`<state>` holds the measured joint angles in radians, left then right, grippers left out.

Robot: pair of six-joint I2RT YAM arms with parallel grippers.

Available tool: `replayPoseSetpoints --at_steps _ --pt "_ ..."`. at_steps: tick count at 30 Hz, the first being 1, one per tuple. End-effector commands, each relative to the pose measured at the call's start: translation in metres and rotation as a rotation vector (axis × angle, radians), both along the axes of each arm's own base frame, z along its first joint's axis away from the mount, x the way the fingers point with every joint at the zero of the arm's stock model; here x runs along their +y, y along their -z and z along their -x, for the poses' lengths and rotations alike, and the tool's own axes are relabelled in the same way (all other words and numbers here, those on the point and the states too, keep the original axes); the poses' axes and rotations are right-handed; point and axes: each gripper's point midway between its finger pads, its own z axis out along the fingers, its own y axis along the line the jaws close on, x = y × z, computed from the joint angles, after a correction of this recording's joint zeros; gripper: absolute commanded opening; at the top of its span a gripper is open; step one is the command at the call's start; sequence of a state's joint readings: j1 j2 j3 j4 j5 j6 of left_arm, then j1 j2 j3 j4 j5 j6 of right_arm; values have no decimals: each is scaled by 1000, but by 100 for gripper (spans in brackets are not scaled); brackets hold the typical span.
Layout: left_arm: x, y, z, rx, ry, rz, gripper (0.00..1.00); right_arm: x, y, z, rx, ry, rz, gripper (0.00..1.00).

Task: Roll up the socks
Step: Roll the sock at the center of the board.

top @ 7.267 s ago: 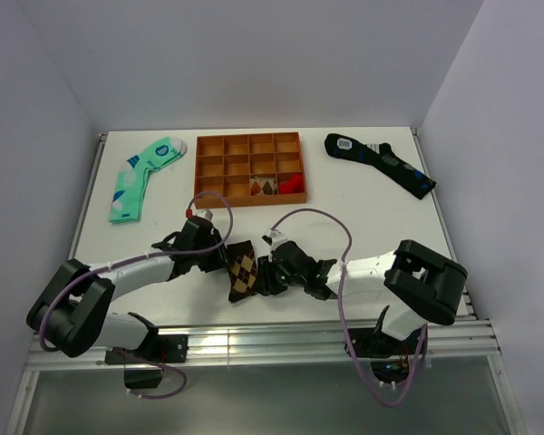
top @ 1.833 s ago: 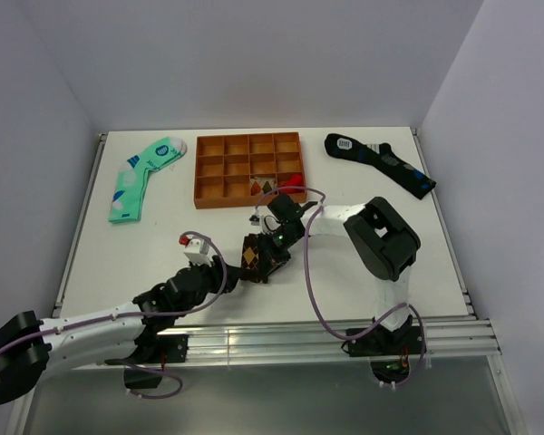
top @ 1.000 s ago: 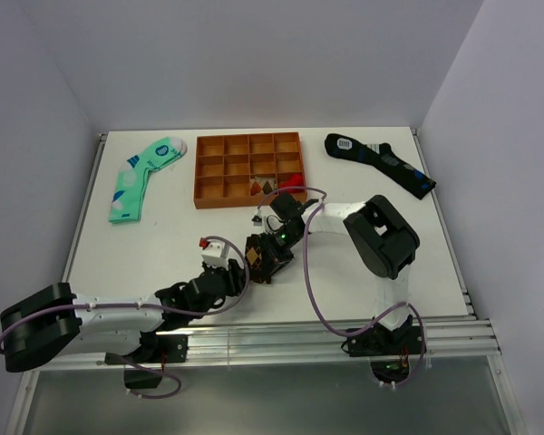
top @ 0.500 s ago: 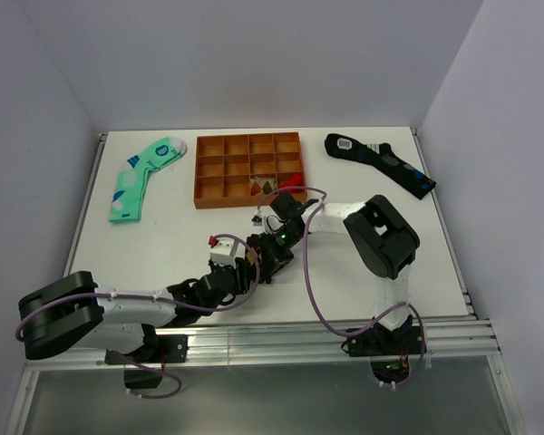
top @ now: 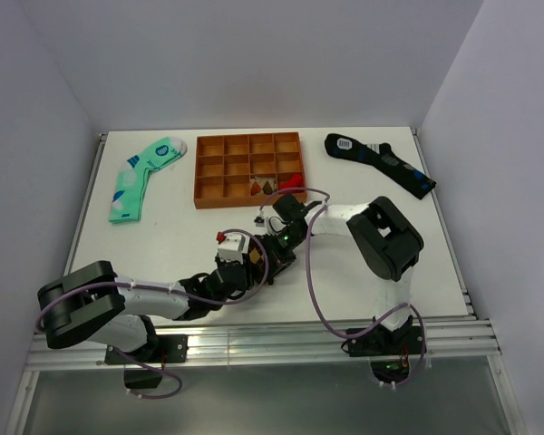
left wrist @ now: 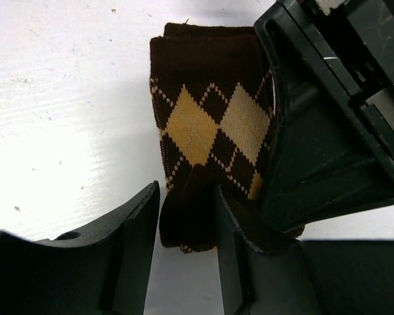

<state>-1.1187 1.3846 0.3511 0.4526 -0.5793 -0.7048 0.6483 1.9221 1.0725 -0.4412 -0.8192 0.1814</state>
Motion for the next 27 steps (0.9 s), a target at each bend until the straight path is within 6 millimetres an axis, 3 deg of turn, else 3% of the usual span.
replayPoseSetpoints --at_steps 1,7,11,15,21,27 --pt "-6 -2 -6 11 -13 22 44 -13 7 1 -42 1 48 16" --pt "-18 1 0 44 51 25 43 -16 12 -1 -55 14 67 15" --pt "-21 17 7 92 90 -14 40 -16 12 -7 -92 31 68 15" --pt "-20 31 13 150 100 -59 31 -22 15 -13 -130 64 108 20" --pt "-19 51 20 230 98 -102 8 -24 14 -20 -179 111 119 26" --pt "-12 61 27 289 80 -143 3 -35 14 -34 -266 216 174 41"
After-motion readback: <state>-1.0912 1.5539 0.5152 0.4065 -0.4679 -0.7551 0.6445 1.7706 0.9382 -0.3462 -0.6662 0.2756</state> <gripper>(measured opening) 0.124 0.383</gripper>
